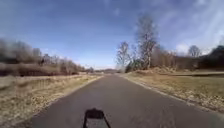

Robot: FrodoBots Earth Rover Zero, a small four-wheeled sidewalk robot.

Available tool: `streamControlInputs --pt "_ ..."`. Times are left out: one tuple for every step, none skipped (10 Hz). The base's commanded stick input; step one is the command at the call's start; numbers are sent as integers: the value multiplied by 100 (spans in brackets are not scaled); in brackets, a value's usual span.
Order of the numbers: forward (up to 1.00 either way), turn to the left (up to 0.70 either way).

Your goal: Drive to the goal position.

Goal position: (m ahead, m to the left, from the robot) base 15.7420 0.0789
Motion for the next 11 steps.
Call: streamControlInputs --pt "85 0" --pt "85 0" --pt "85 0" --pt "85 0" --pt "85 2" --pt "85 2" --pt "85 2" --pt "85 2" --pt "85 2" --pt "85 2" --pt "85 2"
